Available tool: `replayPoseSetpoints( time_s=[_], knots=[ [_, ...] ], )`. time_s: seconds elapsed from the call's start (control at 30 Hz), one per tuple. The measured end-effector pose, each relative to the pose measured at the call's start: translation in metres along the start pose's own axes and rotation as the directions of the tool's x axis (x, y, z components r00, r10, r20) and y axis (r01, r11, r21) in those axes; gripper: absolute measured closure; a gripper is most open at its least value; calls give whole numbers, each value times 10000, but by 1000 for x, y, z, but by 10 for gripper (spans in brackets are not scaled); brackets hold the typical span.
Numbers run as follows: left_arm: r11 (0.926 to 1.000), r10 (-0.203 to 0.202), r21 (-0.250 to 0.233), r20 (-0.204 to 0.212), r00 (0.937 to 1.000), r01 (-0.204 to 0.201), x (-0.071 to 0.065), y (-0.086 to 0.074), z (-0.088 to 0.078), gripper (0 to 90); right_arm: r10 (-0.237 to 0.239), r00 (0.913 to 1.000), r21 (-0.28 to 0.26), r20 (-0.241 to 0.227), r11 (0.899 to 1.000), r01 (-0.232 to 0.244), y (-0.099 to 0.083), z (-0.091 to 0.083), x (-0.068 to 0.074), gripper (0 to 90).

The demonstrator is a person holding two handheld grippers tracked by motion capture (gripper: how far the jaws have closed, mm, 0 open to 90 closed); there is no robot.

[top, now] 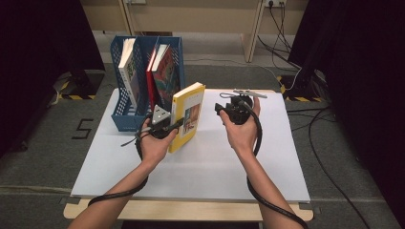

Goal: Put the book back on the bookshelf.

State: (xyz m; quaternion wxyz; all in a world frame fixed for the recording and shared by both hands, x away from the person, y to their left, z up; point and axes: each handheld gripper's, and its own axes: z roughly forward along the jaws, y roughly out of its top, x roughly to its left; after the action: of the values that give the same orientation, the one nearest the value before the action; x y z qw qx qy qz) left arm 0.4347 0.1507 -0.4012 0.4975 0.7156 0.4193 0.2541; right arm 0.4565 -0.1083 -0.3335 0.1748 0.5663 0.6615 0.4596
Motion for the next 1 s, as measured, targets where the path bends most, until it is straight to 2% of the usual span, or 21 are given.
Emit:
replayPoseSetpoints(
  time_s=[0.37,0.4,0.77,1.0],
  knots=[
    [10000,-79,-48,-88,9999,79,10,-21,-18,743,138,9997,355,200,9993,-145,-20,2,-17,578],
    [9999,-120,-13,-70,9999,120,11,-24,-20,743,256,9995,389,183,9989,-263,-21,2,-18,578],
    [9999,30,-114,-159,9999,-32,12,-42,-30,734,385,9987,624,348,9972,-406,-38,4,-31,586],
    [9964,27,-844,-138,9999,-38,12,-45,-31,716,439,9982,697,412,9965,-467,-48,5,-36,586]
  ],
)
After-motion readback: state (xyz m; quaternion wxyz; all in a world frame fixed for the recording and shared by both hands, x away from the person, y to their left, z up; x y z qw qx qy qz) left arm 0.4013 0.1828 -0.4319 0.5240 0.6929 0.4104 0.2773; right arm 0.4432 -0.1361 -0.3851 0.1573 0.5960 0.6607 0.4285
